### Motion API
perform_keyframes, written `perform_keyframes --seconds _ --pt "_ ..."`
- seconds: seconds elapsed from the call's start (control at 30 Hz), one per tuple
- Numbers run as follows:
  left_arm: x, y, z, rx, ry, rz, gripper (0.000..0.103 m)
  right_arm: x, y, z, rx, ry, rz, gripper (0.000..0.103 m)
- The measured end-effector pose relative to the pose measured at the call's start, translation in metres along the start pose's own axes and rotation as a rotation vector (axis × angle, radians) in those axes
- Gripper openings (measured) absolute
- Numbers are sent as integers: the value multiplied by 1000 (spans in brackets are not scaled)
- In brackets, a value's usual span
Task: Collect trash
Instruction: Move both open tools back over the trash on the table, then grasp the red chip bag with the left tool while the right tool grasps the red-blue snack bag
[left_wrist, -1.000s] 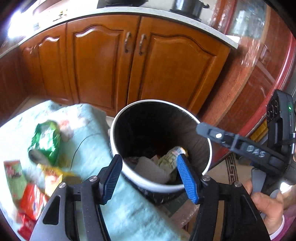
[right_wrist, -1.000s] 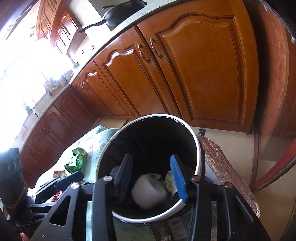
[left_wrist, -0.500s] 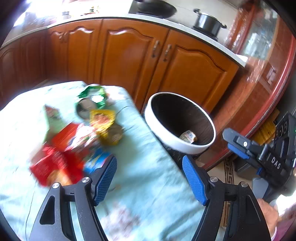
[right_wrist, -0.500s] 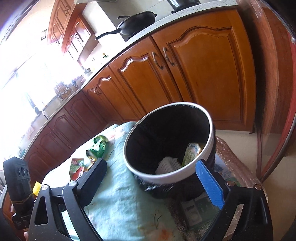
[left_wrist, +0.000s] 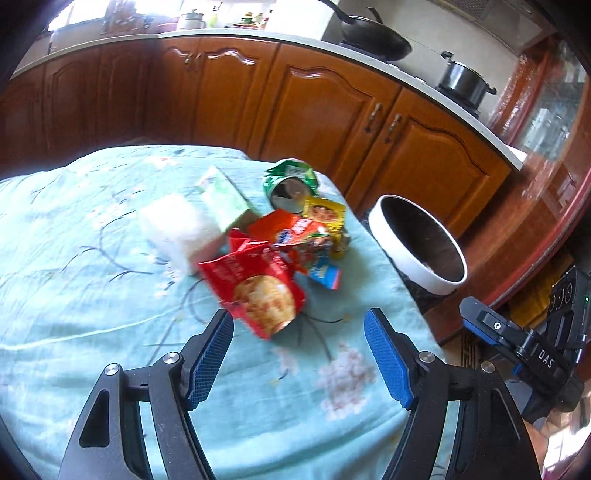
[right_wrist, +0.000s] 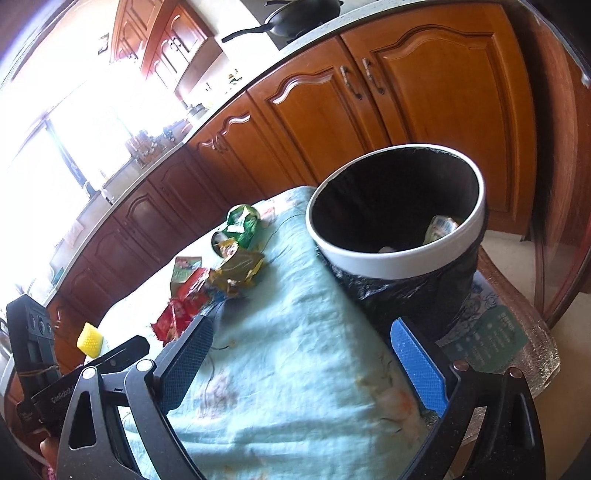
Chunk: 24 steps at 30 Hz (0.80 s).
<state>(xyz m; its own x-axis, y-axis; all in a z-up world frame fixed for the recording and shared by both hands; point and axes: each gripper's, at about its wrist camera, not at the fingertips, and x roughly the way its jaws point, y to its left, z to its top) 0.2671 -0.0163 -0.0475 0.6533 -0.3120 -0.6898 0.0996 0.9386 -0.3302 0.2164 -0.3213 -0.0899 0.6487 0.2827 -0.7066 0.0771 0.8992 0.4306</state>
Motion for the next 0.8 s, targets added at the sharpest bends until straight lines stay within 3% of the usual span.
perform_keyframes --seconds 0.3,0.7,0.8 --pt "-18 31 -4 -63 -2 23 73 13 26 -10 -39 31 23 98" --pt "-9 42 0 -90 -3 27 72 32 43 -12 -35 64 70 97" --pt "-3 44 3 -92 0 25 71 41 47 -11 -33 85 85 78"
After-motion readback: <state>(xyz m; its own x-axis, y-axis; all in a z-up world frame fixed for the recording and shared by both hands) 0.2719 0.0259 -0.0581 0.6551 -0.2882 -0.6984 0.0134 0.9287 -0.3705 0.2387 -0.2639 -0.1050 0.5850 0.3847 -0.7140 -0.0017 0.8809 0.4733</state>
